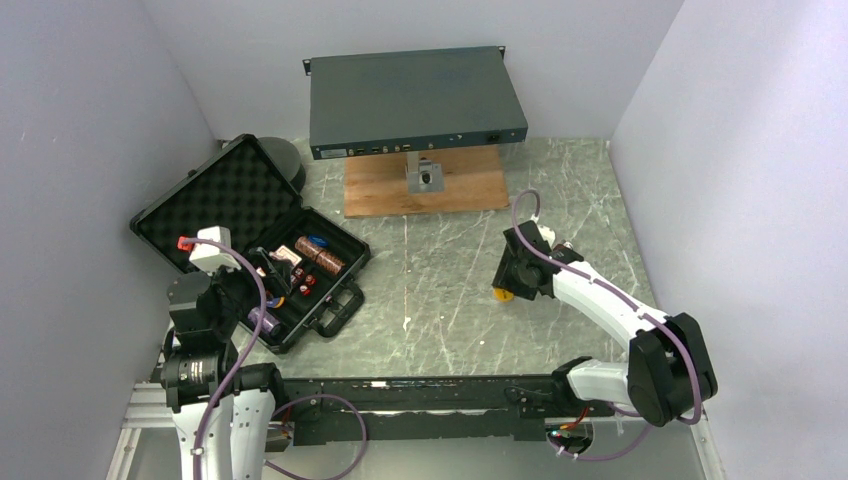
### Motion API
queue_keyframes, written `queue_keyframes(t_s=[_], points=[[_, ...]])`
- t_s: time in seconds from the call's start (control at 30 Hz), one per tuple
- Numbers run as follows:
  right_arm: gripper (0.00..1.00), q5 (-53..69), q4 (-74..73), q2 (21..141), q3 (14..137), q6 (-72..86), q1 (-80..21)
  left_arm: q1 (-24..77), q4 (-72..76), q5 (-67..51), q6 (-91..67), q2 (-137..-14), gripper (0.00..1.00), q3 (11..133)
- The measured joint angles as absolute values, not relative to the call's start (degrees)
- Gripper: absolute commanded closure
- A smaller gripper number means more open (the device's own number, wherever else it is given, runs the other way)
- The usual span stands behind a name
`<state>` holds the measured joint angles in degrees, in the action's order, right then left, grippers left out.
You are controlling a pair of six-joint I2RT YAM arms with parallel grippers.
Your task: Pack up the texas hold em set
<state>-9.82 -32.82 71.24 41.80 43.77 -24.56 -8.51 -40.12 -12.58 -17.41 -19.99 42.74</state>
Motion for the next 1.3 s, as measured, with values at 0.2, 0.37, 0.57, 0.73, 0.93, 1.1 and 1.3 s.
queue_keyframes(t_s=[0.2,0.37,0.57,0.73,0.93,1.1,1.3], points=[[0.63,-9.02,-32.49,71.68,45.12,43.59,-24.56,-8.36,-40.12,-12.56,-17.41,-19.99,0.00,42.74],[0.64,-6.72,-30.79,73.38,47.33,43.79,-24.56,-8.19,-40.14,-12.53,-17.41,-19.99,0.00,42.74],[0.65,-3.25,-28.51,76.05,49.60,45.50,-25.06,-8.10,-40.14,-12.25,-17.41,-19.99,0.00,42.74],[0.65,-1.30,-26.00,79.09,52.38,47.66,-26.81,-8.03,-40.14,-12.14,-17.41,-19.97,0.00,42.74],[0.65,0.05,-22.96,83.31,57.12,49.60,-31.03,-7.62,-40.14,-12.08,-17.41,-19.94,0.00,42.74],[0.65,0.51,-20.34,86.89,60.58,50.78,-34.52,-7.38,-40.16,-11.77,-17.41,-19.57,0.00,42.74],[0.65,1.02,-18.09,92.16,64.71,52.88,-37.87,-7.14,-40.16,-11.66,-17.41,-19.42,0.00,42.74]])
